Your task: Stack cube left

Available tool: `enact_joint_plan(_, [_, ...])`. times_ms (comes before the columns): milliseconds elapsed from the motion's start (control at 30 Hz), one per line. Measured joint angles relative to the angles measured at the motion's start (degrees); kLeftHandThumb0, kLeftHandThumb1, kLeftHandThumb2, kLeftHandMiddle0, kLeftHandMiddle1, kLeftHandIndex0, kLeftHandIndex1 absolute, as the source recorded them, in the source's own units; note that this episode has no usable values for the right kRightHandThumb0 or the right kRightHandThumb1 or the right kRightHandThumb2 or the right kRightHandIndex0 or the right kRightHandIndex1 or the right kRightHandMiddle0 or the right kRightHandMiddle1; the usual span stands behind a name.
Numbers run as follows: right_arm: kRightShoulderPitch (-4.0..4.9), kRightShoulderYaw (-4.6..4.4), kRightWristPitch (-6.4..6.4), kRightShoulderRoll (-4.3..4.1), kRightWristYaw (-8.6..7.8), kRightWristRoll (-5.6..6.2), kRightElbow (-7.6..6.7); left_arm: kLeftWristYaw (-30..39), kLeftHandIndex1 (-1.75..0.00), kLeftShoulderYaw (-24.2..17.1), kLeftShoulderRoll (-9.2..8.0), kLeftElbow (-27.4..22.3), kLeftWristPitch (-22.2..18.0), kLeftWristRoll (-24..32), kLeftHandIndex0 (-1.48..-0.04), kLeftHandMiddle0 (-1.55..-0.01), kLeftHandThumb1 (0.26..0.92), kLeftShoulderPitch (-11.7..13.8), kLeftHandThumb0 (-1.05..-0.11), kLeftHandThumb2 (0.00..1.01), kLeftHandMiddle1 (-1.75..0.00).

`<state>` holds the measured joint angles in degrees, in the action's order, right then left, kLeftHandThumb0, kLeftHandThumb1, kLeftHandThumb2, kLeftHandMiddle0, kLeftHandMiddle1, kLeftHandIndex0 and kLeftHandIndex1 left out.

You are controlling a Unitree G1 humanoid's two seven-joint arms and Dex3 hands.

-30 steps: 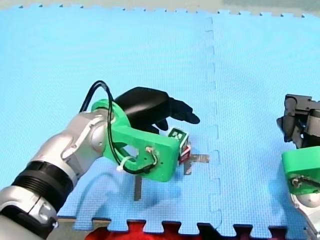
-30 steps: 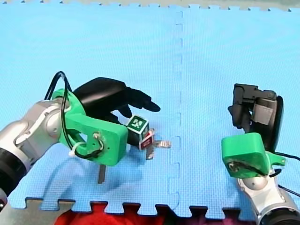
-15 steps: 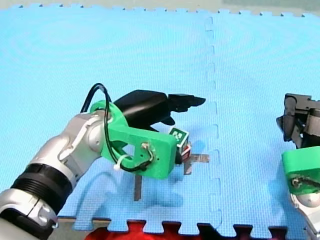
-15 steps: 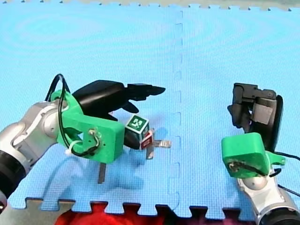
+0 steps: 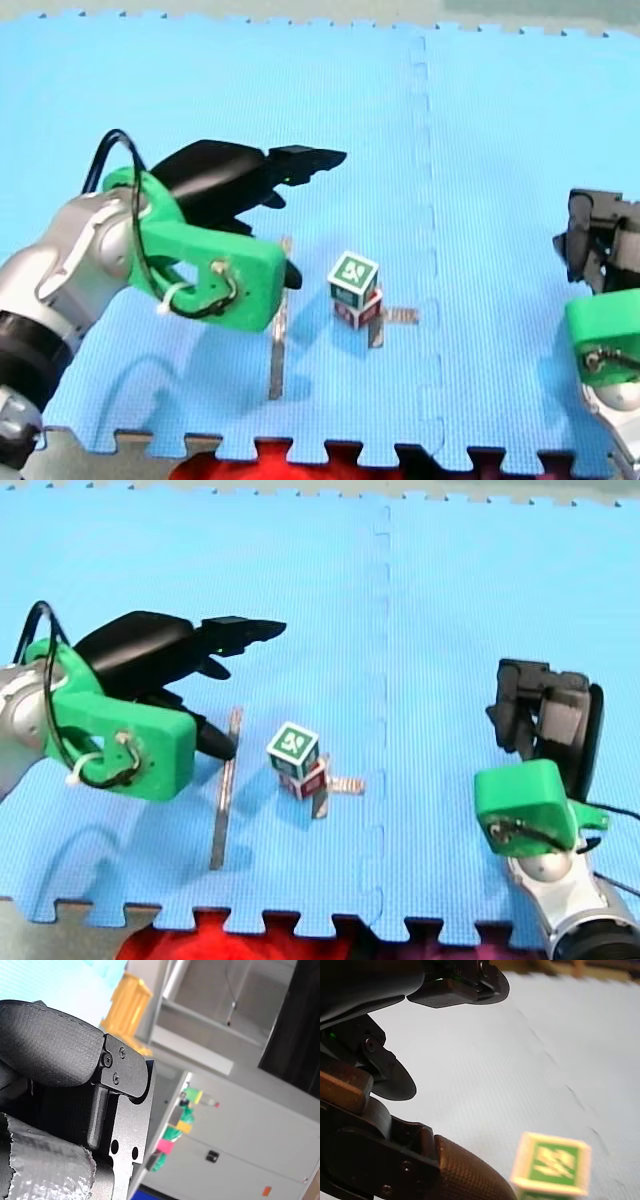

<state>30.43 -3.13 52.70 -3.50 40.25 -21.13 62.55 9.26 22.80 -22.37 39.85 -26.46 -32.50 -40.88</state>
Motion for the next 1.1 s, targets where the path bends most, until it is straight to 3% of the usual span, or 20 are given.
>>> enact_joint_plan(333, [0.19,0.21,0.31,-0.27,-1.2,0.96,0.27,-1.0,-0.02,-3.8,-1.49,5.3,-2.3,4.9,-0.26,-0.88,0.878,1.1,-1.048,0.01,-0.04])
enact_joint_plan(367, [0.18,0.22,0.32,-0.29,-1.24,0.99,0.26,-1.0,-0.03,-4.3,-1.5,6.1,-2.9,5.7,-0.27,-1.1,0.878,1.3,-1.048,0.01,-0.16])
enact_joint_plan(433, [0.12,0.21,0.35,-0.28,-1.27,1.01,0.21,-0.8,-0.02,-5.9,-1.23,8.8,-5.6,8.7,-0.3,-0.89,0.891,1.5,-1.048,0.01,-1.19])
enact_joint_plan(467, [0.09,0.18,0.35,-0.26,-1.29,1.0,0.2,-0.2,-0.03,-6.7,-0.98,9.9,-6.8,10.3,-0.33,-0.83,0.909,1.5,-1.048,0.03,-1.52])
enact_joint_plan(533, [0.07,0.11,0.34,-0.19,-1.3,0.96,0.18,1.5,-0.03,-8.3,-0.27,11.8,-8.5,13.6,-0.36,-0.82,0.918,1.5,-1.048,0.08,-1.69])
enact_joint_plan(700, [-0.16,0.09,0.33,-0.23,-1.52,0.95,0.03,3.8,-0.04,-12.6,2.54,17.1,-13.5,20.9,-0.45,-0.83,0.921,1.9,-1.048,0.67,-1.74])
enact_joint_plan(767, [-0.27,0.11,0.34,-0.38,-1.8,0.97,-0.04,1.6,-0.04,-14.0,3.84,19.7,-16.6,22.0,-0.47,-0.85,0.921,2.5,-1.048,0.81,-1.75])
enact_joint_plan(900, [-0.62,0.38,0.43,-1.05,-2.27,1.18,-0.13,-0.8,-0.03,-17.7,8.05,24.7,-20.0,25.9,-0.47,-0.86,0.921,4.7,-1.048,0.81,-1.75])
enact_joint_plan(1100, [-1.32,1.28,1.55,-2.68,-4.4,2.27,-0.09,1.4,-0.02,-25.1,15.74,30.1,-20.1,34.3,-0.48,-0.85,0.921,6.4,-1.048,0.73,-1.75])
